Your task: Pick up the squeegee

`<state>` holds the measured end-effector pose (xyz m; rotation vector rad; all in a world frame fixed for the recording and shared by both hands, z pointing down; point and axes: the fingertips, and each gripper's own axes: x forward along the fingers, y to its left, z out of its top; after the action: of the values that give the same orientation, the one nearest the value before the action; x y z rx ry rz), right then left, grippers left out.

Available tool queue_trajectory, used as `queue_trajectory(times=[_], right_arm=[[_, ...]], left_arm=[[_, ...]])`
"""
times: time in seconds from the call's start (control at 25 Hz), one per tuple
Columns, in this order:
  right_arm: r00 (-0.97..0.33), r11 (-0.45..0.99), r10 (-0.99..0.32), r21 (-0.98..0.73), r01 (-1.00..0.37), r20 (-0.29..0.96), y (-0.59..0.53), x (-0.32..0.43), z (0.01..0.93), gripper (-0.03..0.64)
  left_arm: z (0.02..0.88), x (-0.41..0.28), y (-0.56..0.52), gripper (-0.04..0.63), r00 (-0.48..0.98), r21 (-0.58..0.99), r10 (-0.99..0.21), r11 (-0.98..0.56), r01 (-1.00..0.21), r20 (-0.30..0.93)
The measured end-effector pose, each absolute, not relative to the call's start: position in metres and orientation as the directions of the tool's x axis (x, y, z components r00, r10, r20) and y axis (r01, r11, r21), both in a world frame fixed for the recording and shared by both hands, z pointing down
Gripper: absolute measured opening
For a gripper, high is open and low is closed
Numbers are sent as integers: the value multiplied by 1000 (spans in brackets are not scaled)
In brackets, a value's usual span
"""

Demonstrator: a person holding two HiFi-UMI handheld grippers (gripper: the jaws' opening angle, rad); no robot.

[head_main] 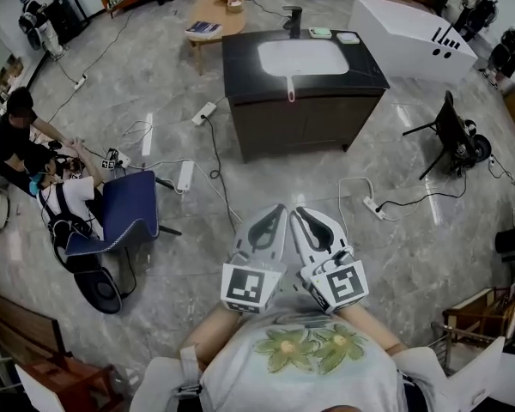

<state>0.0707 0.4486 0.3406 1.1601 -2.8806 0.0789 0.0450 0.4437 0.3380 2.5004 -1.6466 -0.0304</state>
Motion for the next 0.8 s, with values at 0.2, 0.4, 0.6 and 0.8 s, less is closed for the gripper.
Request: queue_trajectory(times=[0.2,0.4,0.6,0.8], right_arm=[[-711,710,-700,-44,-703,58,433,38,349,25],[-679,679,-727,-46,-733,103,406,32,361,25],[-670,668,-729,-66,-741,139,363,30,375,25],[-700,695,-702,-86,-714,133,291,31,391,26]], left_arm=[[344,8,429,9,404,127,-912,-394,-911,71],[360,-12,407,9,399,132,-913,-386,-913,87],[381,-14,368,9,405,144,-905,-387,-911,129],[384,-7,296,9,404,140,-905,-386,-912,135]])
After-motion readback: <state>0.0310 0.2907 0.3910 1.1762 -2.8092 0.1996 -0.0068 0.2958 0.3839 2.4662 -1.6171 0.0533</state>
